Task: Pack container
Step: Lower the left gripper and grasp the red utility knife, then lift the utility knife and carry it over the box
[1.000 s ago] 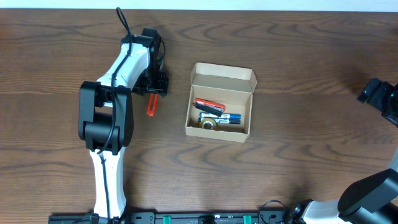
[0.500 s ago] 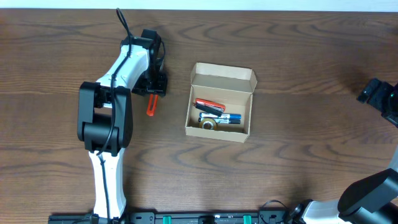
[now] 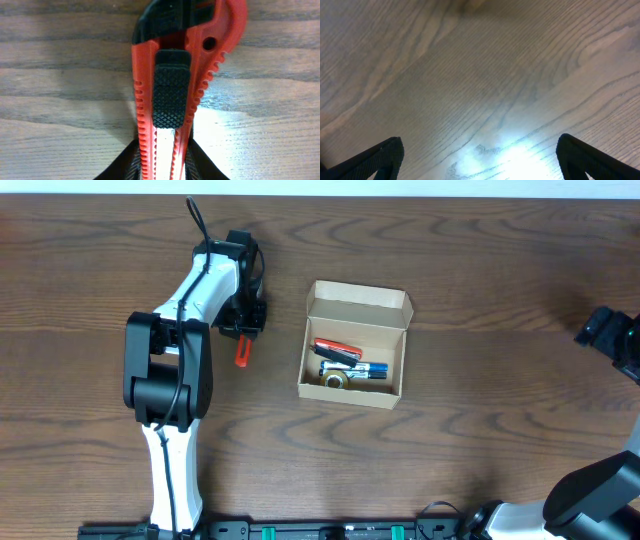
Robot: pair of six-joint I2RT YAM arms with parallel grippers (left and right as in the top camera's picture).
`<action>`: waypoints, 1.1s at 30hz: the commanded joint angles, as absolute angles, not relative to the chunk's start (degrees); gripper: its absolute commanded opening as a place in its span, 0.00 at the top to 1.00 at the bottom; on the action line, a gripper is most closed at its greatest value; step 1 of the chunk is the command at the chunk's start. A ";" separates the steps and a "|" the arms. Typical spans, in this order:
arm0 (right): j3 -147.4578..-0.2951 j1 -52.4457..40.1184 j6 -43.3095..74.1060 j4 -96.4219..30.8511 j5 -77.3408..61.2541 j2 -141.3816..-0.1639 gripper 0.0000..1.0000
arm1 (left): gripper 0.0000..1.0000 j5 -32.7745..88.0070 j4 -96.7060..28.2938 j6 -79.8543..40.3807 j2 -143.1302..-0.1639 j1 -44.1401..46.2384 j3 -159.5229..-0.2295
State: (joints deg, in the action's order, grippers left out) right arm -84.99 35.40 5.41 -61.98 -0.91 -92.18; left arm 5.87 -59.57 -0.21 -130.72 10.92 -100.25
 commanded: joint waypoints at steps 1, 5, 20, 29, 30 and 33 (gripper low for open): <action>-85.34 35.55 4.62 -62.17 -1.34 -90.98 0.04 | 0.81 9.10 -60.01 -0.19 -132.81 10.90 -98.35; -85.34 35.55 4.60 -62.17 -1.34 -90.98 0.03 | 0.94 9.06 -60.66 0.10 -132.00 10.90 -98.43; -85.34 35.55 4.16 -62.15 -1.32 -90.98 0.03 | 0.94 7.81 -59.64 12.62 -105.56 12.29 -103.50; -85.34 35.55 4.19 -62.13 -1.37 -90.98 0.03 | 0.94 15.68 -61.95 41.54 -95.07 22.90 -103.50; -85.34 35.55 4.19 -62.13 -1.37 -90.98 0.03 | 0.94 16.62 -62.63 45.08 -95.07 24.40 -103.50; -85.34 35.55 4.21 -62.04 -1.39 -90.98 0.03 | 0.94 20.23 -64.64 55.90 -95.64 28.23 -103.50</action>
